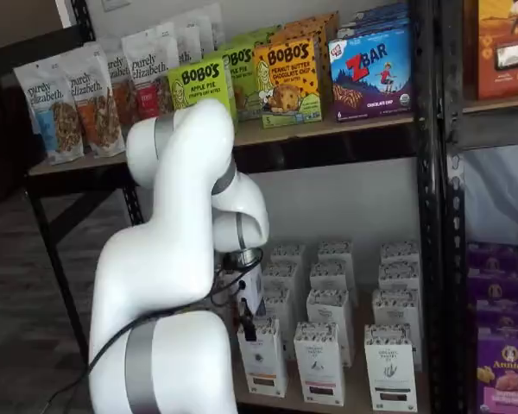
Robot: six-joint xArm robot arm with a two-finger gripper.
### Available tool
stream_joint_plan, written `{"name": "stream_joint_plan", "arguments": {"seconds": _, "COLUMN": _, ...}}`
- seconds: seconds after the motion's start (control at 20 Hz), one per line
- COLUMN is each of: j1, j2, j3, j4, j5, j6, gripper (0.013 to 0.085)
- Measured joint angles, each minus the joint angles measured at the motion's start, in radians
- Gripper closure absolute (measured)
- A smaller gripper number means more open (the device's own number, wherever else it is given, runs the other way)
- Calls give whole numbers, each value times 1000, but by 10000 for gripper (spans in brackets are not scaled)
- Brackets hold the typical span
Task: Pick up the white box with a yellow strip in the middle, on the bottom shelf, the fourth box from the left
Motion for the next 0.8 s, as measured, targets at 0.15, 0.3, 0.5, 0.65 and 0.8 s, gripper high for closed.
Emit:
{"name": "stream_joint_plan", "arguments": {"seconds": 0.15, "j1": 7, "j2": -2, "j3": 7, "j4": 91, "j5": -26, "j6": -72, "gripper": 130}}
{"name": "stream_joint_plan", "arguments": {"seconds": 0.3, "j1": 15, "j2": 2, "j3": 2, "j4": 109, "j5": -40, "j6": -80, "gripper": 130}}
{"name": "stream_joint_plan", "arguments": {"seconds": 0.5, "j1": 22, "j2": 13, "j3": 10, "j4": 104, "j5": -114, "j6": -71, "gripper": 130}}
{"name": "stream_joint_plan", "arguments": {"seconds": 0.65, "j1": 20, "j2": 34, "j3": -11, "j4": 97, "j5": -123, "j6": -66, "gripper": 130}}
{"name": "stream_joint_plan", "arguments": {"seconds": 0.8, "j1": 15, "j2": 60, "j3": -42, "j4": 82, "j5": -114, "j6": -58, "gripper": 130}}
